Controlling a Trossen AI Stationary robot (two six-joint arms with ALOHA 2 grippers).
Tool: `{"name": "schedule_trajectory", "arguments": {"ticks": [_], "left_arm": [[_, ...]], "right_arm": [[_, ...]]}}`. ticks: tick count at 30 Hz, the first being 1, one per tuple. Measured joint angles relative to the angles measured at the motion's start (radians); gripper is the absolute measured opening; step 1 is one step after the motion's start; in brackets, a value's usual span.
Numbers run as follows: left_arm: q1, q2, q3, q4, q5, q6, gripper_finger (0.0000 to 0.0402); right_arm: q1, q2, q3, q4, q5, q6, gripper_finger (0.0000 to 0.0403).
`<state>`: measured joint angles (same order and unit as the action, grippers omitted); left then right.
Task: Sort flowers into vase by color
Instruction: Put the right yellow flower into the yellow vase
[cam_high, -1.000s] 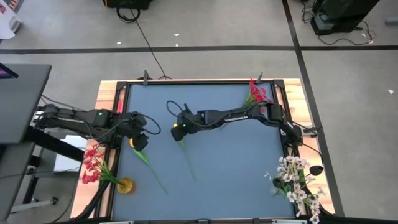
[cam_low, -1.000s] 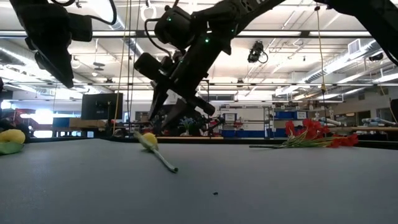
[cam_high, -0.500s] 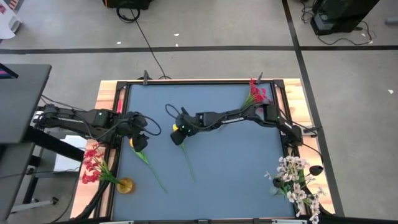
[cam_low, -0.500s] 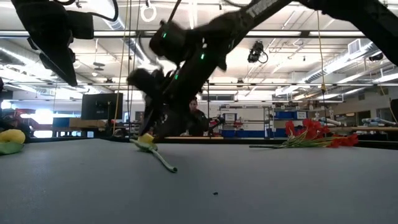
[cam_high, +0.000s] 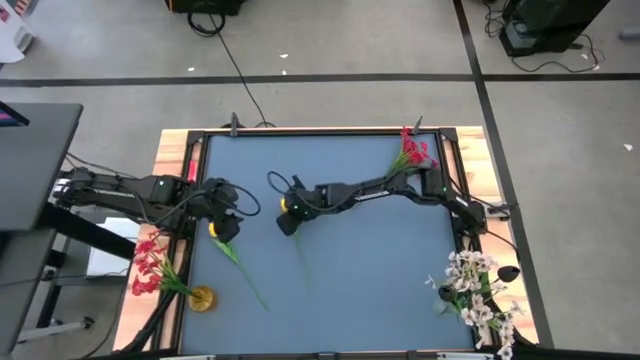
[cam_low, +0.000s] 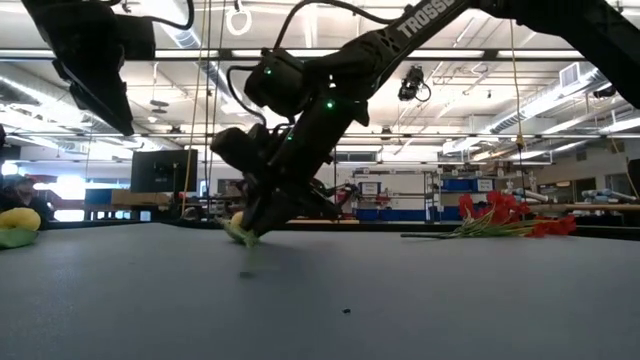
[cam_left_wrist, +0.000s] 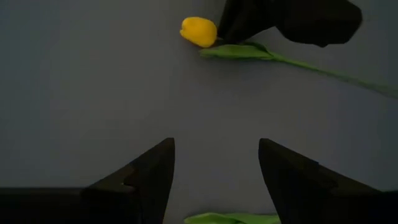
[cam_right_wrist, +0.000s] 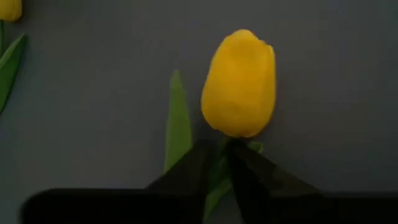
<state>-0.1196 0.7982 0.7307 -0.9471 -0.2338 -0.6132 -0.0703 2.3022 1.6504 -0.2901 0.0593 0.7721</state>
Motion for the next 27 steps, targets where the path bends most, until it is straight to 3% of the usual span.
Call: {"name": "schedule_trajectory", "arguments": {"ticks": [5, 9, 15, 20, 27], "left_arm": [[0.000, 0.000, 0.000, 0.017, -0.019, 0.000, 0.0238], [0.000, 0.000, 0.000, 0.021, -0.019, -0.025, 0.0238], [-0.001, 0.000, 0.000, 0.157, 0.098, -0.024, 0.0238], [0.014, 0.000, 0.000, 0.209, 0.060, -0.022, 0.0238], [0.067, 0.000, 0.000, 0.373, 0.033, 0.076, 0.0238]], "right_arm": [[-0.003, -0.003, -0.019, 0.013, -0.011, -0.013, 0.0011], [-0.003, -0.014, -0.006, 0.003, -0.014, -0.011, 0.0015], [-0.001, -0.087, 0.002, 0.109, -0.001, -0.017, 0.0005], [-0.014, -0.181, 0.003, 0.189, 0.102, -0.017, 0.0004], [-0.048, -0.275, 0.005, 0.486, 0.186, -0.125, 0.0004]]}}
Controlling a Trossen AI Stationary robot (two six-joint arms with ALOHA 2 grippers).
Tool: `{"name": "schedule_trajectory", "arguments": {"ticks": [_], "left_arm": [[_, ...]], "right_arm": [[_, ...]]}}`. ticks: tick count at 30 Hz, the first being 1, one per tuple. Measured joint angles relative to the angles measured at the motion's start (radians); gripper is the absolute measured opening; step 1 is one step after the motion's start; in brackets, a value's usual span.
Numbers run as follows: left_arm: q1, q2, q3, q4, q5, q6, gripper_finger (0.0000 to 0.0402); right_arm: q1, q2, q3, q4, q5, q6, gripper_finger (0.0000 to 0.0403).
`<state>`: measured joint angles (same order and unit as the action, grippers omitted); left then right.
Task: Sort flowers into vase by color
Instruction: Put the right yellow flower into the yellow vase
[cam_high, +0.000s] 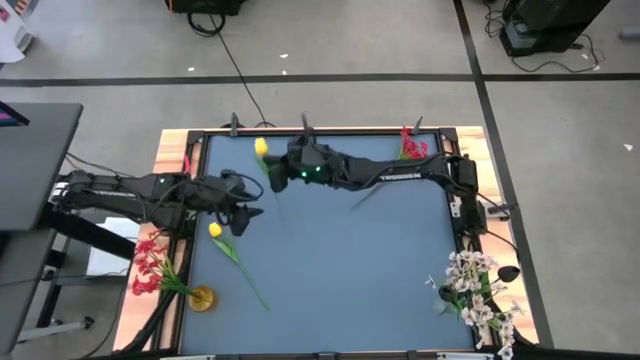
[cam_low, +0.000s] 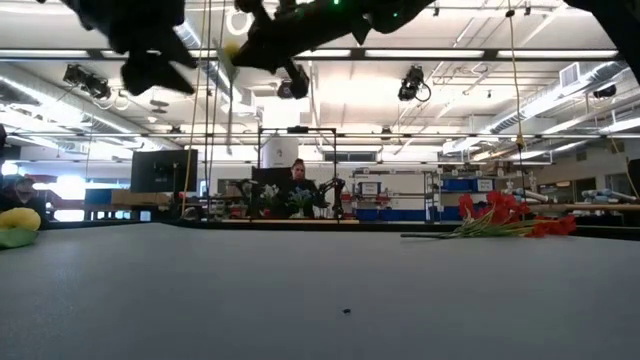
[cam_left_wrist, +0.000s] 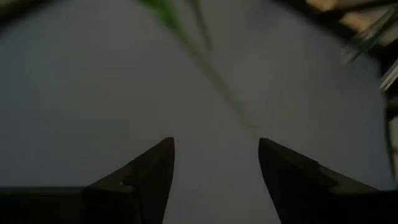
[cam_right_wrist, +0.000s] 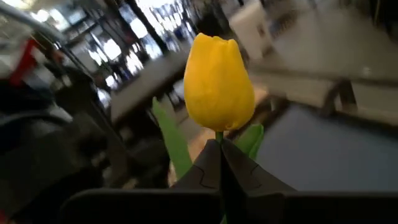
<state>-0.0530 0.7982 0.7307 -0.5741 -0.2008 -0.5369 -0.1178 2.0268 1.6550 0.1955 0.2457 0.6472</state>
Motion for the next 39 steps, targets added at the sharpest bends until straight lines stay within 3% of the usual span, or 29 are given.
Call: {"name": "schedule_trajectory", "arguments": {"ticks": [7, 14, 20, 27, 31, 35, 39], "left_arm": [[0.075, -0.006, 0.000, 0.211, -0.005, 0.112, 0.0238], [0.117, -0.032, -0.001, 0.227, -0.007, 0.111, 0.0218], [0.116, -0.045, -0.001, 0.252, -0.005, 0.189, 0.0146], [0.115, -0.059, -0.001, 0.256, 0.013, 0.354, 0.0024], [0.116, -0.099, 0.022, 0.206, 0.105, 0.470, 0.0013], [0.108, -0.201, 0.043, 0.093, 0.247, 0.481, 0.0010], [0.089, -0.333, 0.040, -0.097, 0.419, 0.569, 0.0008]], "right_arm": [[0.002, -0.012, -0.001, 0.099, -0.045, -0.102, 0.0003], [0.029, -0.012, -0.001, 0.165, -0.061, -0.154, 0.0003], [0.040, -0.013, -0.001, 0.196, -0.065, -0.194, 0.0002], [0.031, -0.013, -0.002, 0.210, -0.154, -0.192, 0.0016], [0.031, -0.013, 0.000, 0.249, -0.160, -0.133, 0.0070], [0.031, -0.013, -0.002, 0.345, -0.146, -0.086, 0.0133], [0.016, -0.029, -0.002, 0.357, -0.097, -0.042, 0.0162]]}}
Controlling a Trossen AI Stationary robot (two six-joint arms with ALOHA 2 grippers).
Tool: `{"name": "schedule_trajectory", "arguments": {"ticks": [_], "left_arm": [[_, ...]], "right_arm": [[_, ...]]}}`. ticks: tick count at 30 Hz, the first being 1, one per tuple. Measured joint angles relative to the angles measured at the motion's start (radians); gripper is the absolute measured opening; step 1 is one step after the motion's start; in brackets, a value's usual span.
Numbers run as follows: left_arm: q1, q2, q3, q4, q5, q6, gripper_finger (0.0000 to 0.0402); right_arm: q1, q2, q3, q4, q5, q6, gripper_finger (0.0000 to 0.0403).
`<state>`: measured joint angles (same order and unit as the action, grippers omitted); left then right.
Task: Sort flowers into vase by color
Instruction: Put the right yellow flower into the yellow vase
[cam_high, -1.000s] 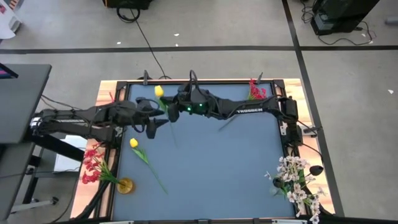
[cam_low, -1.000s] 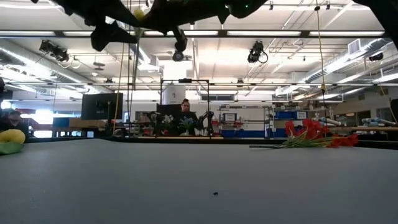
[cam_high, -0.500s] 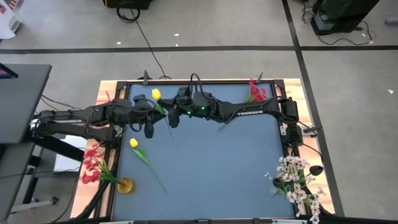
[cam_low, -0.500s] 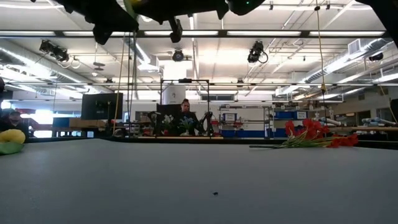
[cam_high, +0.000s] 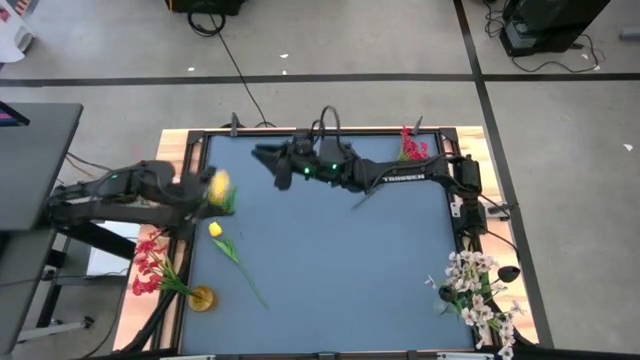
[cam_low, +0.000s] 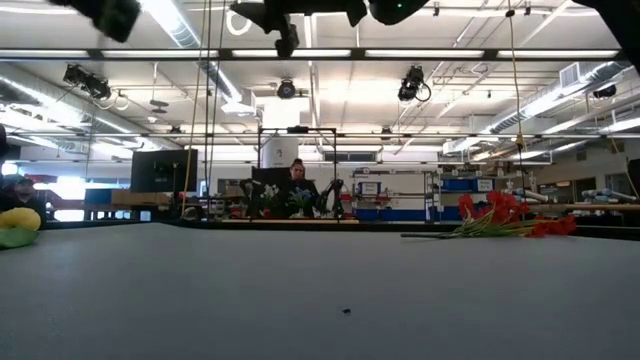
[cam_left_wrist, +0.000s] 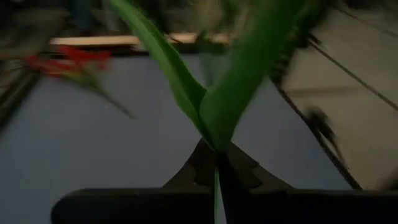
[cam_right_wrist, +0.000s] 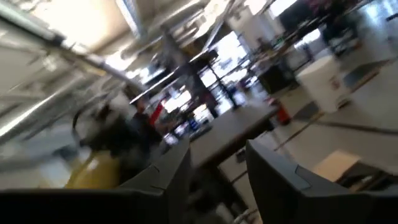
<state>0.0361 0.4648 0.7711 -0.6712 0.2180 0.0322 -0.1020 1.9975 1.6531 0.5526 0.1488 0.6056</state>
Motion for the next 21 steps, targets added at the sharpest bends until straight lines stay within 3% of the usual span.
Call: {"name": "schedule_trajectory", "arguments": {"ticks": [4, 14, 21], "left_arm": [[-0.003, -0.115, -0.035, -0.124, 0.148, 0.039, 0.0008], [-0.004, -0.220, -0.057, -0.068, 0.583, -0.070, 0.0010], [-0.003, -0.217, -0.127, -0.082, 0.704, -0.046, 0.0011]], "right_arm": [[-0.008, -0.015, 0.002, 0.000, 0.026, 0.006, 0.0162], [-0.006, -0.016, 0.001, -0.015, 0.096, 0.049, 0.0162], [0.018, -0.016, 0.001, -0.016, 0.182, 0.048, 0.0162]]}}
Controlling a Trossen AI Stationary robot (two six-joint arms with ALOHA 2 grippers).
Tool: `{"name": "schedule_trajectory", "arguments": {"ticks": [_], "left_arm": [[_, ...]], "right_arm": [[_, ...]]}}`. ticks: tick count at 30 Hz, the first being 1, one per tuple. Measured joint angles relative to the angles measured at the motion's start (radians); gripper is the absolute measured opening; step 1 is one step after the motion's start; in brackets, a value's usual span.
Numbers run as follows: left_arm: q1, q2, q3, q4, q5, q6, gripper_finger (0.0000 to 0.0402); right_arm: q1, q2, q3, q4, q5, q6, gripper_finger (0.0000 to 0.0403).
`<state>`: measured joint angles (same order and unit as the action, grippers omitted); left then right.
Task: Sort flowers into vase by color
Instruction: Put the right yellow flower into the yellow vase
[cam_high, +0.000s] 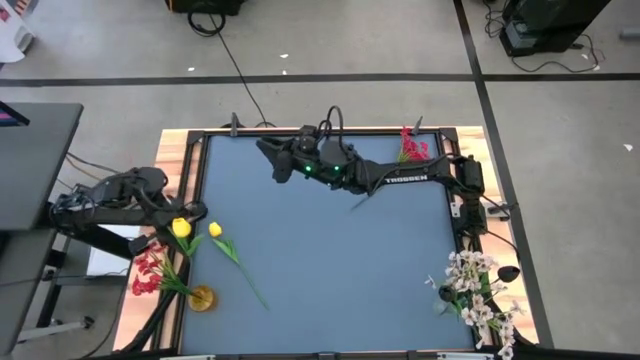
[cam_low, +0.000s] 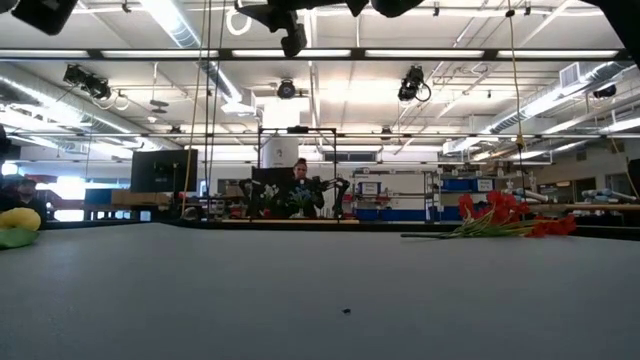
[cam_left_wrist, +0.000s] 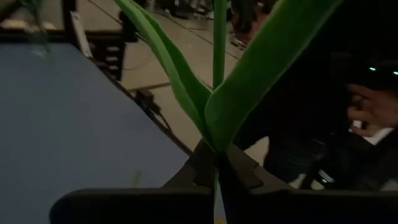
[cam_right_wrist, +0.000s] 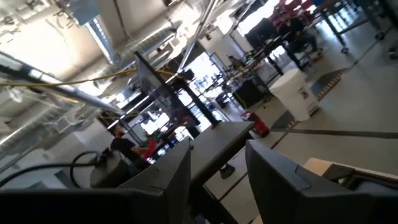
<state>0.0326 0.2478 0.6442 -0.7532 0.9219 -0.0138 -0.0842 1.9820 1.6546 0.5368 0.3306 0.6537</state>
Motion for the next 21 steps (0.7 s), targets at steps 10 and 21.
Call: {"name": "schedule_trajectory", "arguments": {"ticks": [10, 21], "left_arm": [[0.000, 0.000, 0.005, 0.085, 0.071, 0.051, 0.0011], [0.000, 0.000, 0.005, 0.113, 0.122, -0.016, 0.0011]], "right_arm": [[0.057, 0.000, 0.000, -0.031, 0.130, -0.001, 0.0162], [0.076, 0.000, 0.000, -0.046, 0.174, 0.030, 0.0162]]}}
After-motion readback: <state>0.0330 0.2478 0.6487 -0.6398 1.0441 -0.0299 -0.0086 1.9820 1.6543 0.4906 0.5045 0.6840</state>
